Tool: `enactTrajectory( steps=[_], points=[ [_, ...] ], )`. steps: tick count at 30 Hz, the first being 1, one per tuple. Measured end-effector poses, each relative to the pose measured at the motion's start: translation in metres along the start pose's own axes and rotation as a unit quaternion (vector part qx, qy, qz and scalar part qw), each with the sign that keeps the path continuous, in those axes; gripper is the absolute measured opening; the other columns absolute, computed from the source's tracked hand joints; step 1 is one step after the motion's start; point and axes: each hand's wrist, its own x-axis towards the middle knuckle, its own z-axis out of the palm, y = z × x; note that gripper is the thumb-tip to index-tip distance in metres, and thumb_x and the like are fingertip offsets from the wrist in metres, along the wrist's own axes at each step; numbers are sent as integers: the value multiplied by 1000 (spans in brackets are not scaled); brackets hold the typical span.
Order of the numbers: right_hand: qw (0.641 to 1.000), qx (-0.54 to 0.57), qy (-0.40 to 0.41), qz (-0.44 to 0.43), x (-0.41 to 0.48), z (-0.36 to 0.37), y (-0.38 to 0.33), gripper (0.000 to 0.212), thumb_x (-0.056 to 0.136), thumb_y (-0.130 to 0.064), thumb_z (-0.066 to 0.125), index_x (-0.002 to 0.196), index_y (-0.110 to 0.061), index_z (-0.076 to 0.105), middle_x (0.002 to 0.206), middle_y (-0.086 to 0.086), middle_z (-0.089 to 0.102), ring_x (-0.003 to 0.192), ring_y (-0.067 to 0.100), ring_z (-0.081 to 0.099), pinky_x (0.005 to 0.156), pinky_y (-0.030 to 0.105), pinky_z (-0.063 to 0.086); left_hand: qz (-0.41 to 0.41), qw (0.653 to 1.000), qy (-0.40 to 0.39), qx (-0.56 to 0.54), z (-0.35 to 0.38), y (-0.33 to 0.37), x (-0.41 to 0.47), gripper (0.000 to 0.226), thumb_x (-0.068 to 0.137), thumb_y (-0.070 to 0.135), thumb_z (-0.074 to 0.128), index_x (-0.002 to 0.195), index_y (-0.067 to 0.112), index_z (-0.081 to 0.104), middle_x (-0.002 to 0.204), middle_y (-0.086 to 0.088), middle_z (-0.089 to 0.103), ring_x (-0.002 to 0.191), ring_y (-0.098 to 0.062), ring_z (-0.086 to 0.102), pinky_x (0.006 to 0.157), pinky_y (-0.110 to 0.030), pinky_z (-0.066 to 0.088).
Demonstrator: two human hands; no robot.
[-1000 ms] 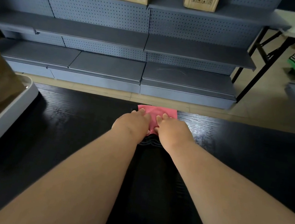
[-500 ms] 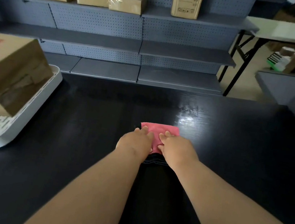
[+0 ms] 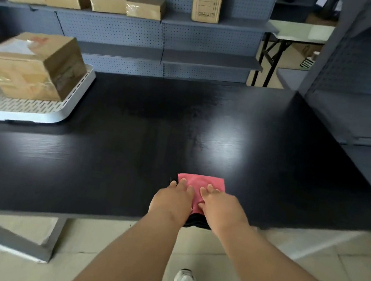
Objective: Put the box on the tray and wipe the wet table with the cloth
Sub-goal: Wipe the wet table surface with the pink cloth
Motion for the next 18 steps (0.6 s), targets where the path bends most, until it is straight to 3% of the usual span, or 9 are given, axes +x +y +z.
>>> enactTrajectory(
  steps=[3,7,11,15,18],
  points=[
    [999,21,-27,10,-24,12,4,55,104,-31,32,154,-19,11,163,0,10,143,23,32,110,40,39,4,1000,5,0,13,16,-22,52,98,15,42,147,13,26,160,-6,11,143,-27,25,100,-42,42],
    [997,36,-63,11,-30,13,9,57,104,-34,31,154,-18,10,163,2,5,148,24,20,117,41,28,4,1000,-13,-23,14,22,-29,50,97,12,40,146,15,30,159,-2,16,142,-23,28,101,-43,42],
    [997,41,-64,28,-11,17,13,49,104,-25,30,152,-19,22,158,6,28,138,28,40,111,41,37,6,999,-36,-25,7,18,-21,60,94,5,45,149,18,27,161,-1,12,142,-24,30,104,-46,43],
    [998,26,-55,33,5,24,17,57,102,-14,32,154,-21,9,163,0,5,146,26,25,113,45,35,11,999,-28,-30,0,18,-14,67,91,-3,46,151,17,22,162,-1,6,144,-25,26,105,-44,39],
    [998,34,-34,49,24,17,23,55,103,-17,33,154,-22,13,161,0,15,142,28,33,110,45,39,5,999,-11,-48,-7,16,2,64,93,0,45,150,19,24,162,1,7,143,-25,29,104,-45,41]
  ],
)
